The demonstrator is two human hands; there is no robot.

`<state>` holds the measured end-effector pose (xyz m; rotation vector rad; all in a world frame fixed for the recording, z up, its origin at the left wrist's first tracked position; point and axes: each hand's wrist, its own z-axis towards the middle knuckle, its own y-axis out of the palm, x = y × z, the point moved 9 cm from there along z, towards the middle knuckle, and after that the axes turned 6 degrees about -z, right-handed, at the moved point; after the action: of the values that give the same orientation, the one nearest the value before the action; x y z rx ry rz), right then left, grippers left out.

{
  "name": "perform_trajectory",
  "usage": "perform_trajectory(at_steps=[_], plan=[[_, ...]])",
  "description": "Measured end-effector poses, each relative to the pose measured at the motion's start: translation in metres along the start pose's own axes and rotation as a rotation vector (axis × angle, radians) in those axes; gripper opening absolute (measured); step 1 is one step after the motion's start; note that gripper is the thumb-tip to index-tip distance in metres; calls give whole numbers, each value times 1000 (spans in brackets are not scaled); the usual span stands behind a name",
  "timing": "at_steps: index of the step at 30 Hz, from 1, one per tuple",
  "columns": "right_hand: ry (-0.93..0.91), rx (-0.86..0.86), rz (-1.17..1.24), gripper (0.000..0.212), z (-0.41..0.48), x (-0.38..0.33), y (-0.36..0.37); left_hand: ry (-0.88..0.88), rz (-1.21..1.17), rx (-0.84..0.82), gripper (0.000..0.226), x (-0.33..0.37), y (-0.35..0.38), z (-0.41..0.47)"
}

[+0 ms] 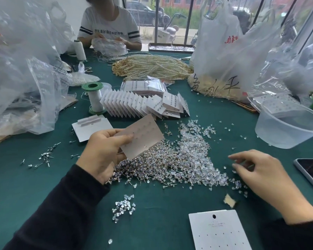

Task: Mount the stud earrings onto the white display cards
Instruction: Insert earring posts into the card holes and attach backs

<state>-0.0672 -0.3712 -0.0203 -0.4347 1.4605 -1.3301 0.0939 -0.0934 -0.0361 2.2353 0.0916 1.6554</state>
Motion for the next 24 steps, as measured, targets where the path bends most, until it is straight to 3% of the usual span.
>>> perform_trajectory(at_steps=[2, 5, 8, 10, 13, 20, 24], plan=[[-115, 20, 101, 20, -3, -28, -5, -15, -1, 1, 10, 0, -1, 1], [-460, -161, 206, 12, -24, -107, 13, -31, -15, 11, 9, 1, -3, 1], [-736, -369, 129, 24, -50, -174, 52, -36, -19, 22, 6, 0, -5, 3], [-845, -393, 13, 30, -58, -201, 74, -47, -17, 18, 6, -2, -6, 5], [-904, -386, -94, 24, -60, -216, 92, -55, -1, 19, 7, -3, -8, 6], [-882, -322, 4, 16, -58, -206, 94, -62, 46, 0, 5, -5, -6, 5], [-701, -318, 237, 10, -43, -198, 81, -45, 52, 12, 10, -6, -6, 4]])
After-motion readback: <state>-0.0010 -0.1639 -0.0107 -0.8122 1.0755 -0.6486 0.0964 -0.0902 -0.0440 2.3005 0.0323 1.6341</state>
